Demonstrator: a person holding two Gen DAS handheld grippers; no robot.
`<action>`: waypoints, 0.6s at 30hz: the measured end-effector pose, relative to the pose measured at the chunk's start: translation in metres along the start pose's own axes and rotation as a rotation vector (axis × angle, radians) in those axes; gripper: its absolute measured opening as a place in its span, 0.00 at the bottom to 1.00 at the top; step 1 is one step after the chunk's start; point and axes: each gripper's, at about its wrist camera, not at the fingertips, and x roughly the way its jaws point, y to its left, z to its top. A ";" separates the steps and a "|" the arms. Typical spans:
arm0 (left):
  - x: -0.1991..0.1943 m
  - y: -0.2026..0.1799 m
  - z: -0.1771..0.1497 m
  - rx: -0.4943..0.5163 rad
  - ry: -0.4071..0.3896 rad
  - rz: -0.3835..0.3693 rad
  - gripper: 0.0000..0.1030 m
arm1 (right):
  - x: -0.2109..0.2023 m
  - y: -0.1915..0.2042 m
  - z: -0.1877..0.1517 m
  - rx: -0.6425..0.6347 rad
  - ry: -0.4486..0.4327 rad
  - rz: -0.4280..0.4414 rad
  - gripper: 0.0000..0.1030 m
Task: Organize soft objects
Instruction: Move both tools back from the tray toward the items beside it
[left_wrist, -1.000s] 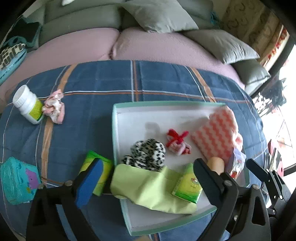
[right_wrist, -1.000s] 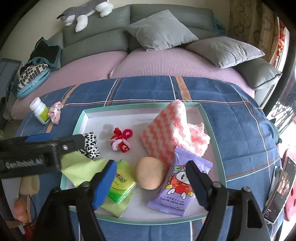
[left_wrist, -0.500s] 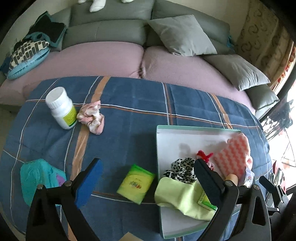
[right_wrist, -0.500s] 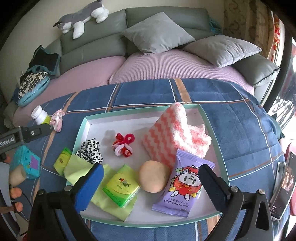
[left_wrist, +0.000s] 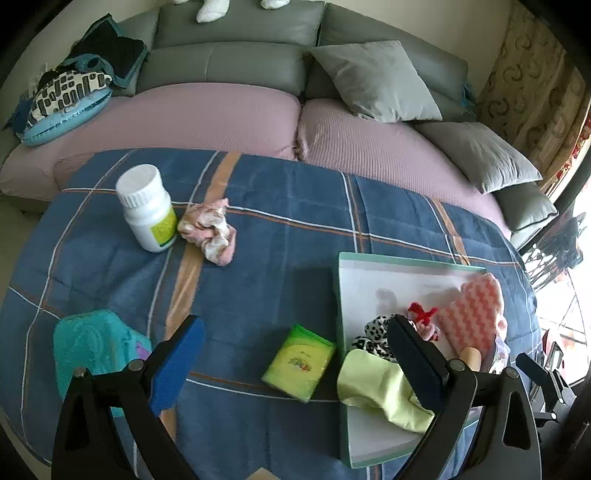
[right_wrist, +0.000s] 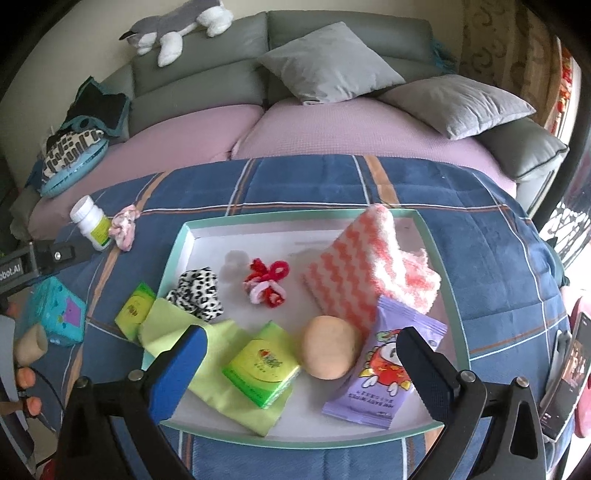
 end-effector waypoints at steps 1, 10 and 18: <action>-0.001 0.002 0.001 -0.003 -0.001 -0.002 0.96 | 0.000 0.002 0.000 -0.006 0.001 0.000 1.00; -0.023 0.033 0.013 -0.028 -0.024 0.007 0.96 | -0.002 0.035 0.004 -0.060 0.008 0.038 1.00; -0.042 0.078 0.028 -0.069 -0.053 0.070 0.96 | -0.003 0.079 0.012 -0.142 0.007 0.119 1.00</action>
